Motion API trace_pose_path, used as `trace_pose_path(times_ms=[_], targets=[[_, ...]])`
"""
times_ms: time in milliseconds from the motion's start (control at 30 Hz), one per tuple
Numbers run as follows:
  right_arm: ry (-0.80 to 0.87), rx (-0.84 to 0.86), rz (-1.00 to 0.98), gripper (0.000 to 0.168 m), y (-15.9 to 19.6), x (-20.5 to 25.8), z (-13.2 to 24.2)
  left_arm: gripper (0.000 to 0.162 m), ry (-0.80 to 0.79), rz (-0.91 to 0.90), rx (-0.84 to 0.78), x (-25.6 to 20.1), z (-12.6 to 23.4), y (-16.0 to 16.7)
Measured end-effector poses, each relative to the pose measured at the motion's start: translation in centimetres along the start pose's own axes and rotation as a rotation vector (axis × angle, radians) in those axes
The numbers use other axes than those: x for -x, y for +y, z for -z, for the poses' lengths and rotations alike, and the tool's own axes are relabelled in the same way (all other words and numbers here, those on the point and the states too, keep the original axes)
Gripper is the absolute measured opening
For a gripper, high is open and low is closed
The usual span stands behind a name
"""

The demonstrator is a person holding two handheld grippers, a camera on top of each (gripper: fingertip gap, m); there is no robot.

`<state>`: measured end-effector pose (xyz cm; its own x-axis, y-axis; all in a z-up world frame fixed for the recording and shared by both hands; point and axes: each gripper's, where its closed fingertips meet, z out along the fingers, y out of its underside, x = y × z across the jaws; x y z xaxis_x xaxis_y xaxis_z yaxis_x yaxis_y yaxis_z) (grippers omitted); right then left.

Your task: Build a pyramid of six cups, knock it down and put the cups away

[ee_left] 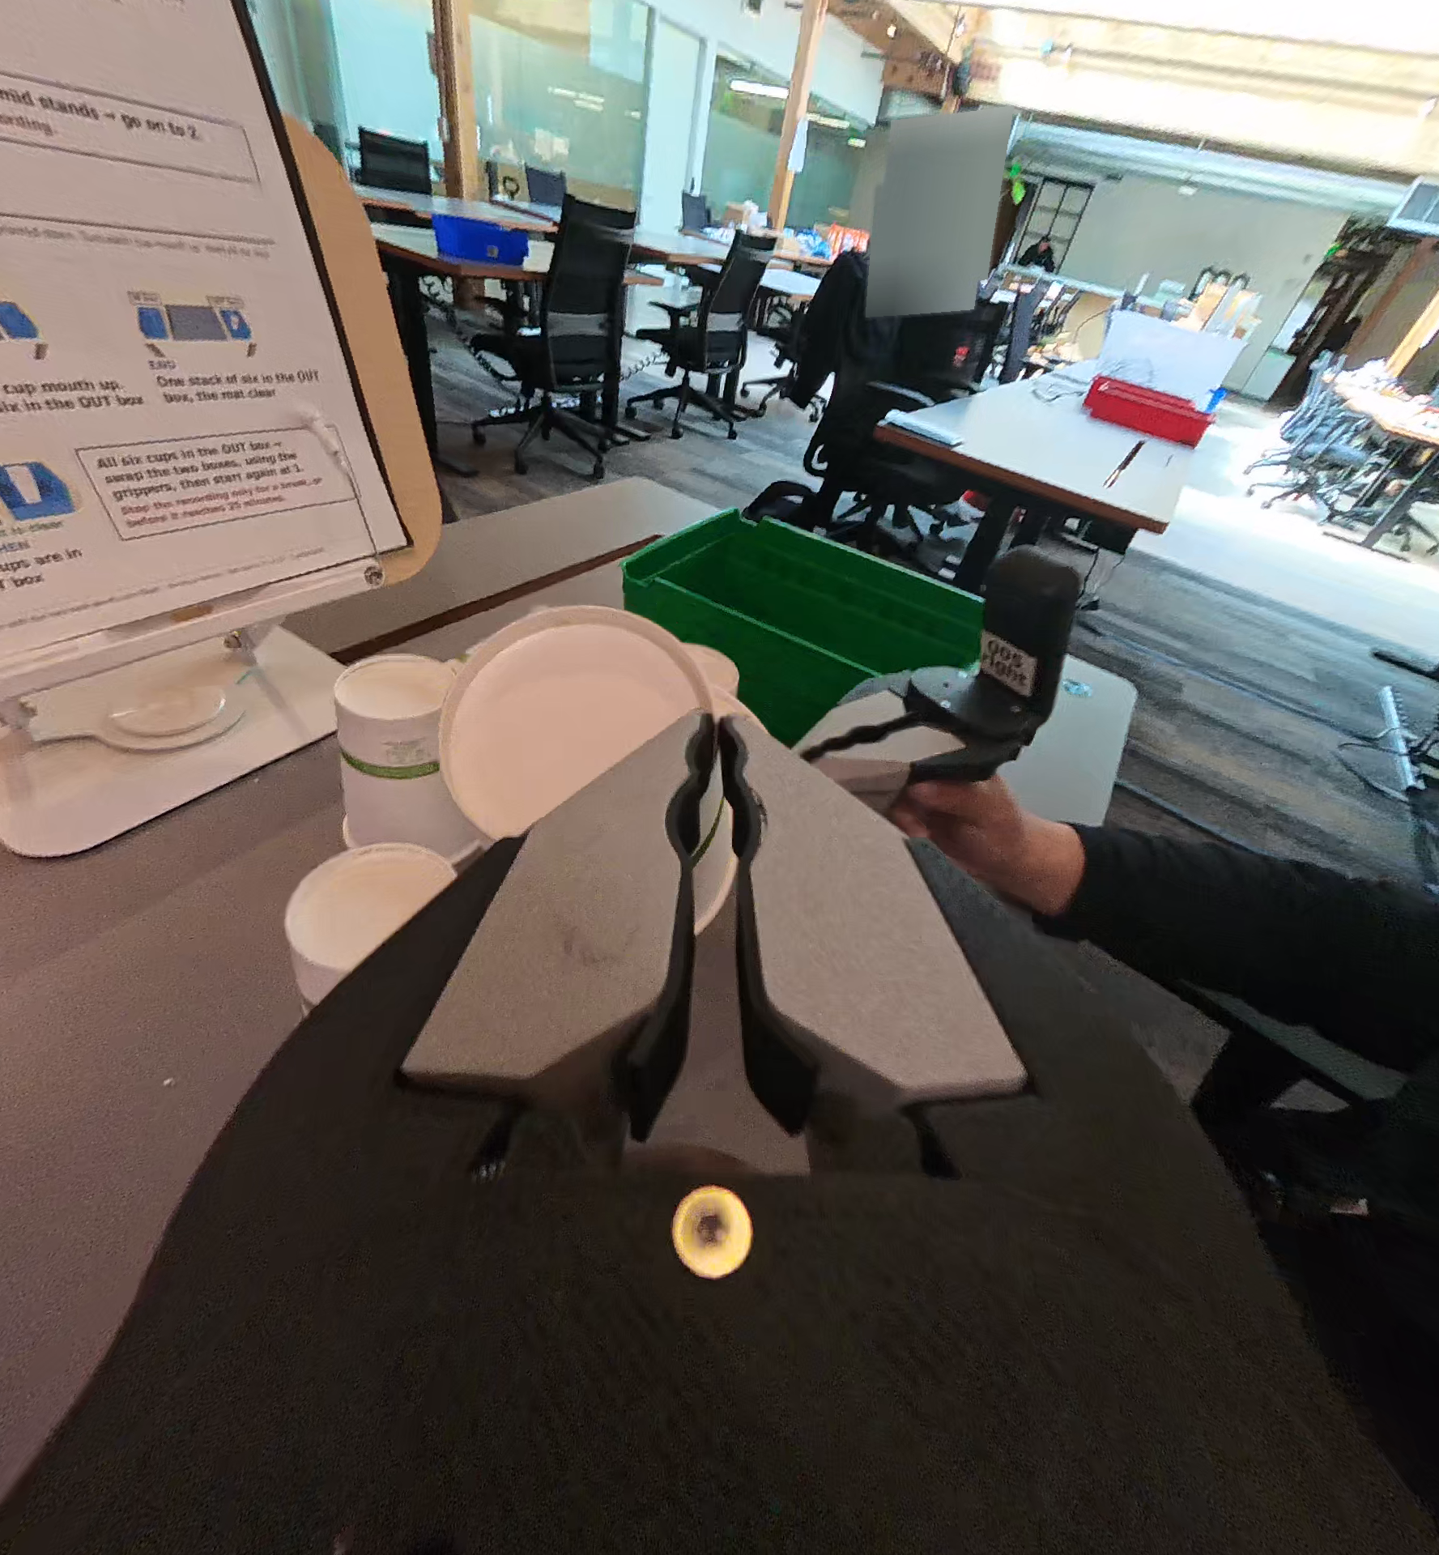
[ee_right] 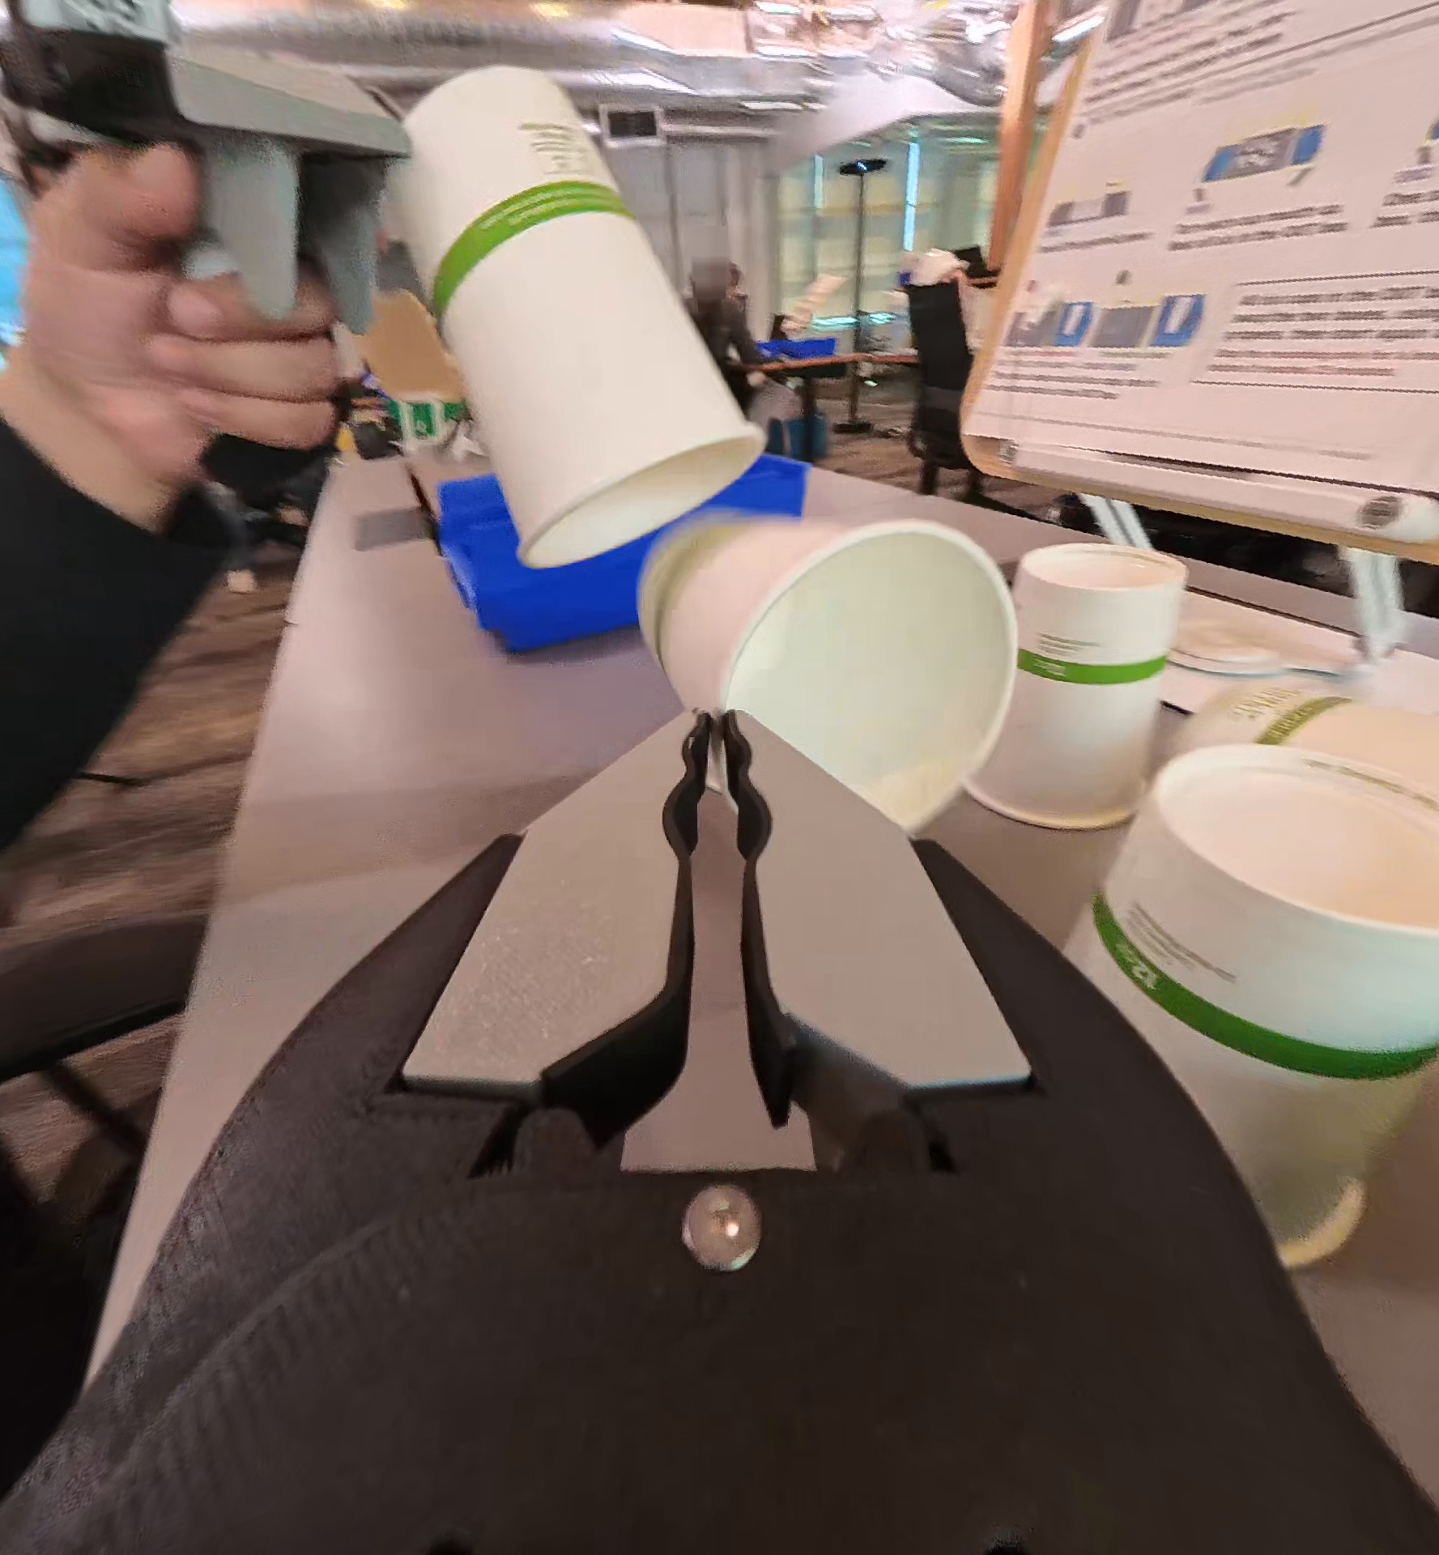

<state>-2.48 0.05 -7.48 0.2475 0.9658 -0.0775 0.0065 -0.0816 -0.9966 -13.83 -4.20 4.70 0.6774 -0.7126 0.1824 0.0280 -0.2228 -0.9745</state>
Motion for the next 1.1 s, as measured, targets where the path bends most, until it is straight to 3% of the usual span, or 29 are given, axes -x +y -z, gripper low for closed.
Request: trace_pose_path(times_ms=[133,300,400,567,667,700,833,867,900,933,1067,1100], targets=[[0.064,0.07,0.053,0.0,1.3,-0.5,-0.6,0.0,-0.017,-0.018,0.118,-0.1,-0.9,3.8],[0.087,0.197,0.117,0.002,3.7,-0.5,-1.6,0.0,-0.135,-0.054,0.326,1.9,-3.3,11.5],[0.103,0.22,0.157,0.003,4.2,-0.5,-1.8,0.0,-0.173,-0.071,0.362,2.6,-4.6,14.2],[0.119,0.249,0.14,0.005,5.0,-1.0,-1.8,0.002,-0.206,-0.063,0.283,3.4,-6.2,13.8],[0.069,0.423,0.022,0.013,8.4,-1.1,-2.2,0.012,-0.172,-0.017,0.257,3.4,-7.2,13.6],[0.045,0.452,0.001,0.02,9.0,-0.8,-2.4,0.017,-0.165,-0.013,0.253,3.3,-7.4,13.5],[0.041,0.411,0.042,0.022,8.3,-0.4,-2.5,0.034,-0.173,-0.048,0.235,3.8,-8.2,12.9],[0.039,0.389,0.054,0.022,7.9,-0.3,-2.5,0.041,-0.17,-0.055,0.218,3.8,-8.3,12.4],[0.041,0.371,0.063,0.022,7.5,-0.3,-2.4,0.058,-0.17,-0.057,0.193,3.9,-8.3,11.8],[0.044,0.357,0.07,0.023,7.3,-0.3,-2.4,0.074,-0.165,-0.059,0.153,3.8,-8.3,10.8],[0.045,0.314,0.074,0.034,6.5,-0.3,-2.3,0.08,0.007,-0.16,-0.199,-0.1,-5.8,4.6],[0.044,0.304,0.075,0.04,6.3,-0.3,-2.3,0.08,-0.016,-0.187,-0.275,0.2,-4.7,3.5]])
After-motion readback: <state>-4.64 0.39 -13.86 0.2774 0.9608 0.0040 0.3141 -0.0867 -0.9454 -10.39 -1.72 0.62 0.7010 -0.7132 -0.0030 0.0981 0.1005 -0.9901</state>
